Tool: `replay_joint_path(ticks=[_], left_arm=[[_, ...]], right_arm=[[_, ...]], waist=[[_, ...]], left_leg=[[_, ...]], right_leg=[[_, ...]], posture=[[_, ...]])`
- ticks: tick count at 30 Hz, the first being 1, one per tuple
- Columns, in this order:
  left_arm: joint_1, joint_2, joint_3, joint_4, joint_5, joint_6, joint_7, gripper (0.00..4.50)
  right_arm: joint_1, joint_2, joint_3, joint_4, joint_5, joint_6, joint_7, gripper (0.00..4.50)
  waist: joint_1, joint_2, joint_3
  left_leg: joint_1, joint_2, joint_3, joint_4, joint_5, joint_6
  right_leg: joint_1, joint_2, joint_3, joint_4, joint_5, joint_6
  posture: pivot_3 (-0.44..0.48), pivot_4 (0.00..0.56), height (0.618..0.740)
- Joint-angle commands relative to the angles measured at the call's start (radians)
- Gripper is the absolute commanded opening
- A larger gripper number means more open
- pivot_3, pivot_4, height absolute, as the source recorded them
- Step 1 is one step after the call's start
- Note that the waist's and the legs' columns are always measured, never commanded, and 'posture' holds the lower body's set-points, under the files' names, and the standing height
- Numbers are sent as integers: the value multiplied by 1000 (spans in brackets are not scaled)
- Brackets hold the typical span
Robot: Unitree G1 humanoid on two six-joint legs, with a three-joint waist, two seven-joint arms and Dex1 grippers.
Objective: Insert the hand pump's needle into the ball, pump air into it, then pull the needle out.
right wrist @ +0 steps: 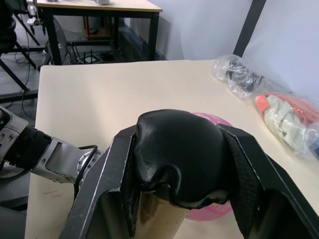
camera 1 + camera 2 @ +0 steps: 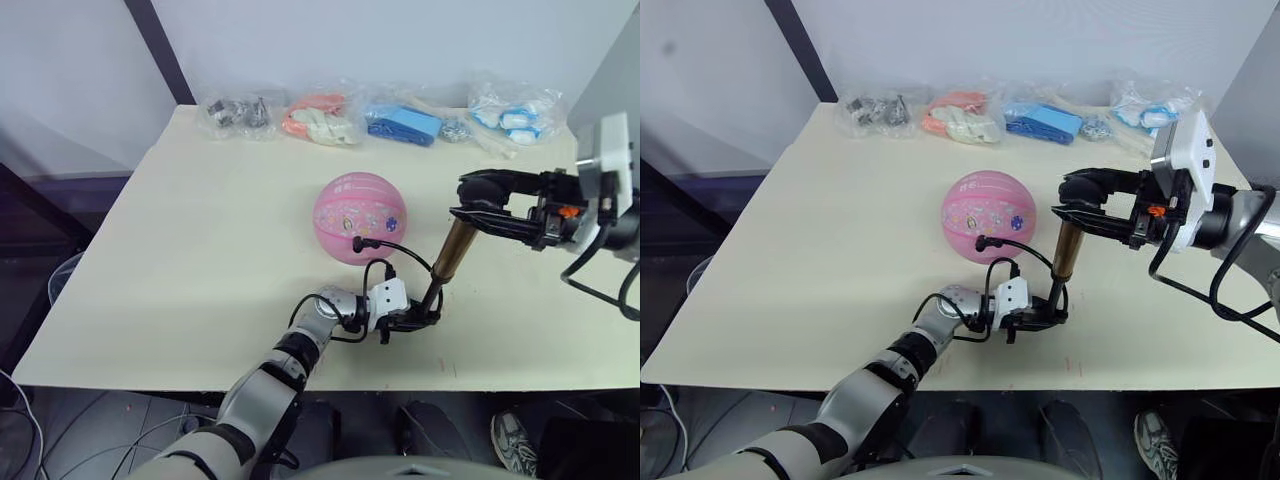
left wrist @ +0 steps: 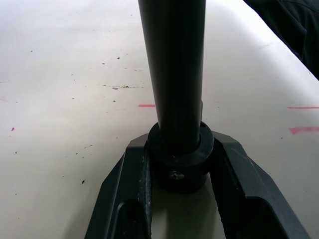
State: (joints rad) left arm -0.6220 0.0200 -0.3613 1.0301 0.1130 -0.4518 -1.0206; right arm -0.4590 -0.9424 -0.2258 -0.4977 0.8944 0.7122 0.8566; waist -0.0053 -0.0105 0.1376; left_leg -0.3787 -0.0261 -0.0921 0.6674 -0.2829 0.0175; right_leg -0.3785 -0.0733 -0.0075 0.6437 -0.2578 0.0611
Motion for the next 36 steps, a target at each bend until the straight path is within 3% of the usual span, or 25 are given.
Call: replay_joint_path(ticks=[1,10,24,36], left_arm=[[44,21,-35,90,61,51,4,1129],[38,16,-33,96,63,52,8,1129],[41,18,-33,92,62,54,13,1129],[52,20,-33,80,59,56,14,1129]], right_arm=[[-82,-42,-101,17,-5,-29,-19,1960],[-153,-82,-96,34,8,-11,-13,1960],[195,127,26,-92,-93,-102,-78,1960],[423,266,220,-3,-348,-347,-54,1960]], waist=[[0,0,1],[5,2,8],[11,-4,3],[4,-9,-9]], left_leg=[[0,0,0,0,0,0],[-2,0,1,0,0,0],[1,0,1,0,0,0],[3,0,1,0,0,0]], right_leg=[[0,0,0,0,0,0],[-2,-1,0,0,0,1],[1,1,0,0,0,1],[2,2,1,0,0,0]], posture=[[0,150,740],[0,150,740],[0,150,740],[0,150,740]])
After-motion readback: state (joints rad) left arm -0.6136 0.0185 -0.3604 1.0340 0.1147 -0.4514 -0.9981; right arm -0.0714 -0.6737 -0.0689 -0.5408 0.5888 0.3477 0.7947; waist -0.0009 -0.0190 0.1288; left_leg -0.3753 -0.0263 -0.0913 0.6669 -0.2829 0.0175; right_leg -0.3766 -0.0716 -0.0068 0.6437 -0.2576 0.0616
